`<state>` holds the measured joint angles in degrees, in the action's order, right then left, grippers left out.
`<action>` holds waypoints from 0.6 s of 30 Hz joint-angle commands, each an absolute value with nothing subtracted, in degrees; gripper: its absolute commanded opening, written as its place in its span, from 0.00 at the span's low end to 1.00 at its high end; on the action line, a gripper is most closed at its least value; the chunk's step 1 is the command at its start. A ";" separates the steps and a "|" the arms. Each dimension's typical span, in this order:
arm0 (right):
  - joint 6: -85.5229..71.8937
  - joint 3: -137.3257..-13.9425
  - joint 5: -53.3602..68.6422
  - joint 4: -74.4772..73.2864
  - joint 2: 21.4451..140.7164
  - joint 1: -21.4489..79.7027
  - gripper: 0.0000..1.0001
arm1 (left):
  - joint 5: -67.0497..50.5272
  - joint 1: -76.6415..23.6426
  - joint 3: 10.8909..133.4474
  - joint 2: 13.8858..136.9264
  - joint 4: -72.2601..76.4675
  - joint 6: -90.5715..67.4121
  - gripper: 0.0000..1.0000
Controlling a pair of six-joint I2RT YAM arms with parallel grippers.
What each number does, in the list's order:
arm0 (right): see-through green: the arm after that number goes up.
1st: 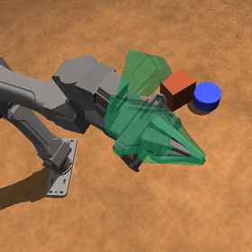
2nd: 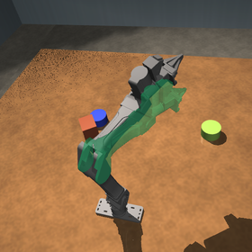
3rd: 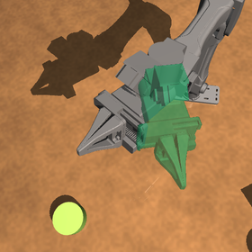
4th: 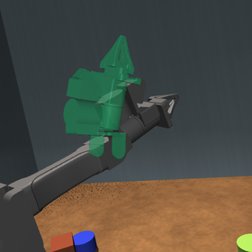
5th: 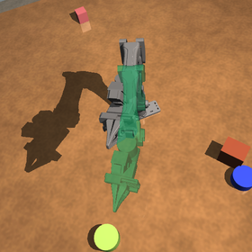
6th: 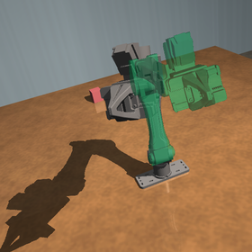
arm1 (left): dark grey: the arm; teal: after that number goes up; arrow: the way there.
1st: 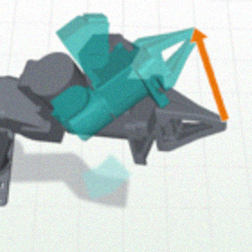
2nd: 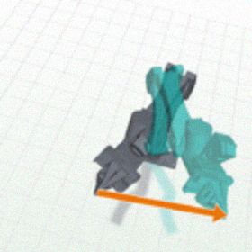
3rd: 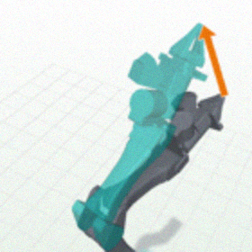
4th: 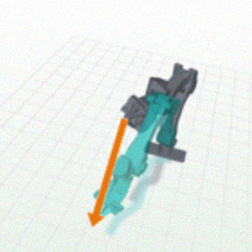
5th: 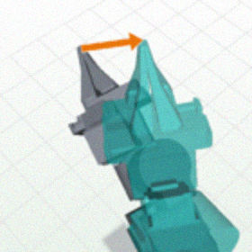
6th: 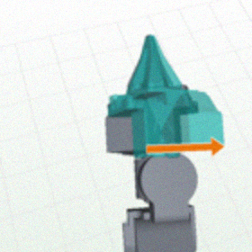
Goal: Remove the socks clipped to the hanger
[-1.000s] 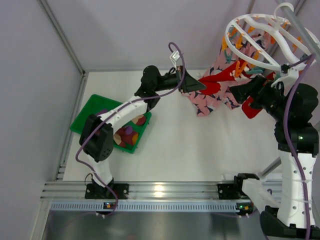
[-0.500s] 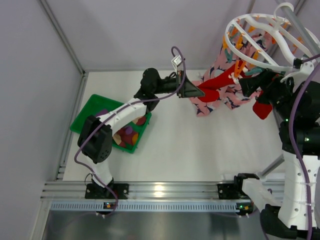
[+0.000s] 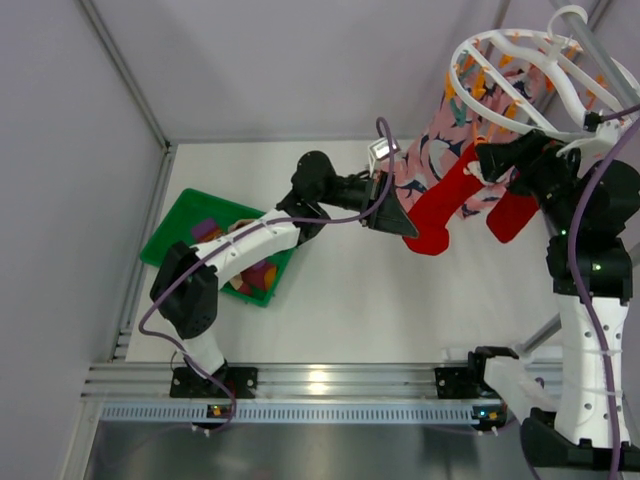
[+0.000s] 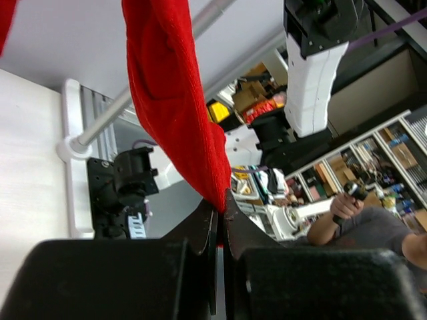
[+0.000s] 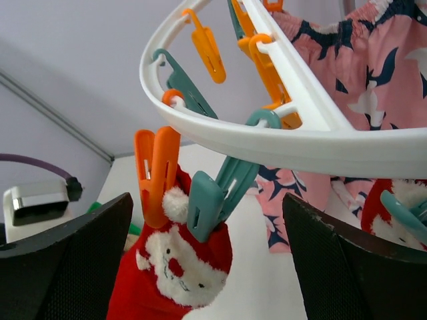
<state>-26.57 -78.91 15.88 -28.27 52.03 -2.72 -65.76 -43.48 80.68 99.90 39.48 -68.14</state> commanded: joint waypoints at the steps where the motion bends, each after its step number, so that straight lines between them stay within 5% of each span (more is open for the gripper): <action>1: -27.95 -78.75 16.35 -21.45 50.01 -1.93 0.88 | -69.78 -44.73 82.17 100.02 42.01 -68.73 0.00; 18: -34.10 -71.81 24.17 -2.46 48.69 -2.29 0.71 | -71.10 -45.97 82.09 101.25 42.01 -69.35 0.00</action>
